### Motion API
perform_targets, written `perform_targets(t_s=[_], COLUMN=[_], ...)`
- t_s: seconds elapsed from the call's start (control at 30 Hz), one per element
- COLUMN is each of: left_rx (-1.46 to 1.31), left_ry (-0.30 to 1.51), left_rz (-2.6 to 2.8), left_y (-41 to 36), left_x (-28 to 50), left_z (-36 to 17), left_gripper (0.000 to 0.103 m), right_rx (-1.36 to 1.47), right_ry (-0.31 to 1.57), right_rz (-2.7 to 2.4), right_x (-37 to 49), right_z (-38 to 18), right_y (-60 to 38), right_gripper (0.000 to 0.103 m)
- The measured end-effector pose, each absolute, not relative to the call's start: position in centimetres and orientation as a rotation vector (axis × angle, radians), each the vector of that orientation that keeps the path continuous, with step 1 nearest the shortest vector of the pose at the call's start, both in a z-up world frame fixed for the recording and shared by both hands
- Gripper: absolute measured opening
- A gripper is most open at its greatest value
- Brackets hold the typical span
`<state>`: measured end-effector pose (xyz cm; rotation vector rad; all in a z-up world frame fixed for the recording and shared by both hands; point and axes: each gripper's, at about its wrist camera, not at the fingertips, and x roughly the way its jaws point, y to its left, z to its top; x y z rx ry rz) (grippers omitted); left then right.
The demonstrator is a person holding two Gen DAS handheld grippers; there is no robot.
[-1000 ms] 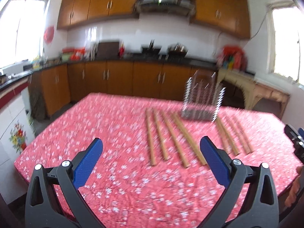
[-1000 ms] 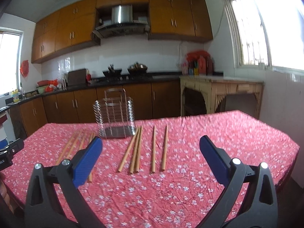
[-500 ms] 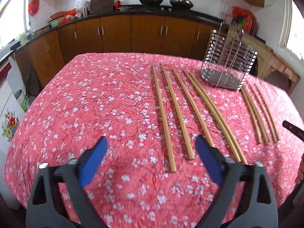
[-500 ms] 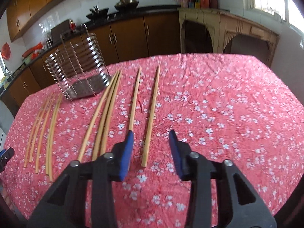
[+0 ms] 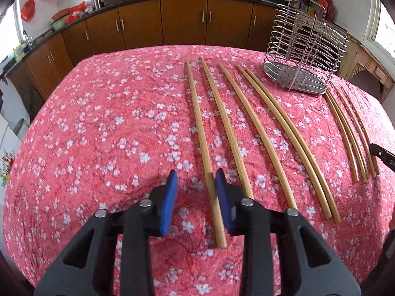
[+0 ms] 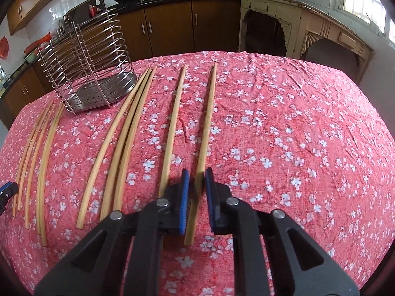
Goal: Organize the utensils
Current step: 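Lower the right gripper onto a single wooden chopstick and close on it, then lift the chopstick with the right gripper and carry it over the wire holder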
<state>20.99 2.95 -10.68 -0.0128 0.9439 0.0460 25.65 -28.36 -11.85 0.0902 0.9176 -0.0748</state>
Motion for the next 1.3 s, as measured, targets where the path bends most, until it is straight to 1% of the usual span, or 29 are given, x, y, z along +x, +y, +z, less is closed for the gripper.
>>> perform_targets(t_s=[0.17,0.2,0.4,0.53,0.6,0.63,0.67,0.73,0.93,1.0,1.17,1.3], left_rx=[0.014,0.015,0.006,-0.016,-0.046,-0.060,-0.065,-0.049,-0.016,-0.018,-0.004,0.002], left_ry=[0.953,0.957,0.952,0.935,0.939,0.937,0.932,0.923,0.915,0.909,0.888,0.883], left_rz=[0.064,0.064,0.102,0.100,0.079,0.064,0.057,0.034,0.039,0.054,0.077,0.089], left_y=[2.9,3.1,5.0,5.7,6.1,6.3,6.5,6.4,5.8,5.8,5.3,4.8], left_x=[22.9,23.7,29.3,31.1,30.7,30.2,29.5,27.8,25.1,24.7,23.5,22.9], left_z=[-10.6,-10.6,-10.6,-10.7,-10.6,-10.5,-10.4,-10.2,-11.0,-11.2,-11.3,-11.3], left_gripper=[0.008,0.007,0.007,0.007,0.007,0.008,0.008,0.008,0.009,0.009,0.009,0.008], right_rx=[0.080,0.078,0.108,0.133,0.136,0.136,0.135,0.142,0.122,0.112,0.121,0.121], right_ry=[0.905,0.904,0.899,0.903,0.910,0.906,0.906,0.903,0.882,0.878,0.871,0.869], right_rz=[-0.090,-0.100,-0.168,-0.169,-0.156,-0.149,-0.144,-0.122,-0.123,-0.129,-0.139,-0.139], right_x=[26.9,27.1,30.1,31.4,31.2,30.9,30.6,29.3,26.5,26.1,25.7,25.3], right_z=[-11.9,-11.8,-11.4,-11.4,-11.3,-11.1,-11.1,-11.3,-11.6,-11.6,-11.7,-11.8], right_y=[-29.5,-30.1,-33.5,-34.8,-34.8,-34.8,-34.6,-34.0,-32.5,-32.3,-32.5,-32.7], right_gripper=[0.008,0.008,0.008,0.008,0.009,0.012,0.020,0.026,0.026,0.024,0.013,0.009])
